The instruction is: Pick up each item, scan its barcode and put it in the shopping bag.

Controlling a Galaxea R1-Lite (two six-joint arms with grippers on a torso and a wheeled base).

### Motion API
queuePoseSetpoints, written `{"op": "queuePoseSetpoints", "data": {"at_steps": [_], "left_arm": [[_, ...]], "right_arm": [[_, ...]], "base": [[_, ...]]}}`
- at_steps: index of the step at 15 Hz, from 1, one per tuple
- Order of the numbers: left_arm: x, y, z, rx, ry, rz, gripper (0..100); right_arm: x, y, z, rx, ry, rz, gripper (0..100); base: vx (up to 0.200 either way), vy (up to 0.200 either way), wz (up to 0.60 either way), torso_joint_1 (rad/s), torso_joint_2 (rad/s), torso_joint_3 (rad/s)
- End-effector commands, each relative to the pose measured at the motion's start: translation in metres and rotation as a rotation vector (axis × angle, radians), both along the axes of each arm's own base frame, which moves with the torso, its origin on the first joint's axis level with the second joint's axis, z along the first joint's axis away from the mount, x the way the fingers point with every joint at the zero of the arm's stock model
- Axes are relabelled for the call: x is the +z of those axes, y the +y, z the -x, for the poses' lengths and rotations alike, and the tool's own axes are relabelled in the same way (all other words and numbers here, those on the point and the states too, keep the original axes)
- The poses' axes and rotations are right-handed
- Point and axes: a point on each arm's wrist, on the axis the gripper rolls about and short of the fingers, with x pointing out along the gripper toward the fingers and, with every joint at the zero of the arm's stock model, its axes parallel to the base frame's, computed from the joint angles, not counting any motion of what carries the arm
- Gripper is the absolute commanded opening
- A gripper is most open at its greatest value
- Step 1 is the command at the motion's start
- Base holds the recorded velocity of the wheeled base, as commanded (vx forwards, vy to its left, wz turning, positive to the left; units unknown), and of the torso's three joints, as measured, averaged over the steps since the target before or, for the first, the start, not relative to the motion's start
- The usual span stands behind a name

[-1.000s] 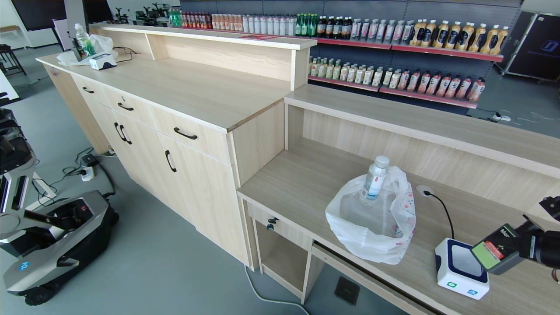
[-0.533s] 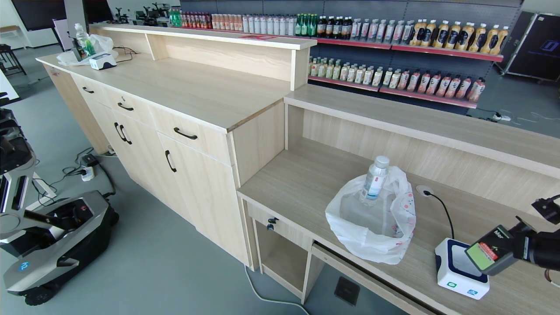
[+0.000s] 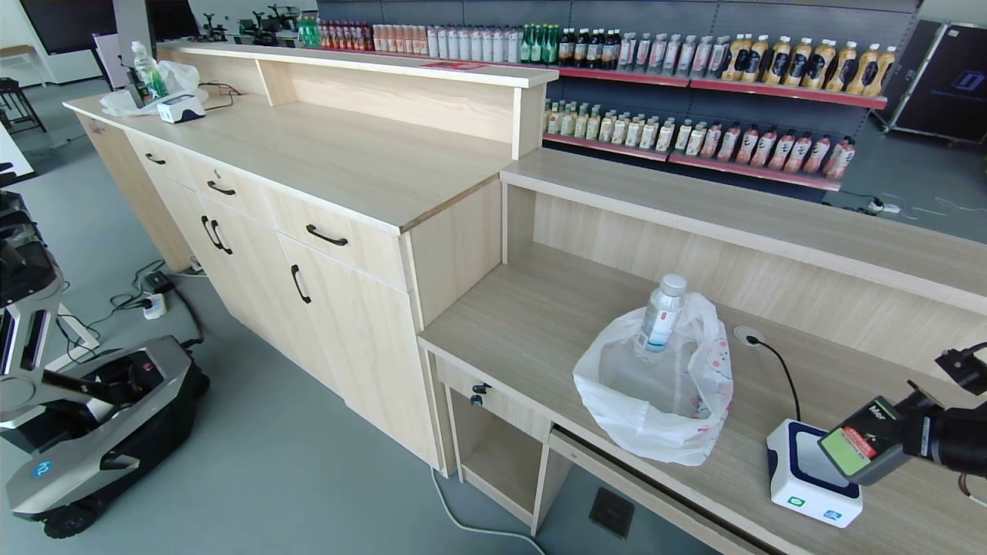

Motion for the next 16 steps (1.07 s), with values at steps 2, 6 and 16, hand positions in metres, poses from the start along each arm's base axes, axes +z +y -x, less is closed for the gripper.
{"op": "queuePoseSetpoints", "data": {"at_steps": [2,6,16], "left_arm": [[0.000,0.000,0.000,0.000,0.002,0.000,100],[0.000,0.000,0.000,0.000,0.000,0.000,100],[0.000,0.000,0.000,0.000,0.000,0.002,100]], "right_arm": [[0.049,0.019,0.005,0.037,-0.145,0.160,0],[0.097,0.032,0.052,0.021,-0.255,0.778,0],[0.089,0.087,0.014,0.301,-0.563,0.835,0]], "base": [[0.000,0.000,0.00,0.000,0.00,0.000],[0.000,0.000,0.00,0.000,0.00,0.000],[0.000,0.000,0.36,0.002,0.00,0.001]]}}
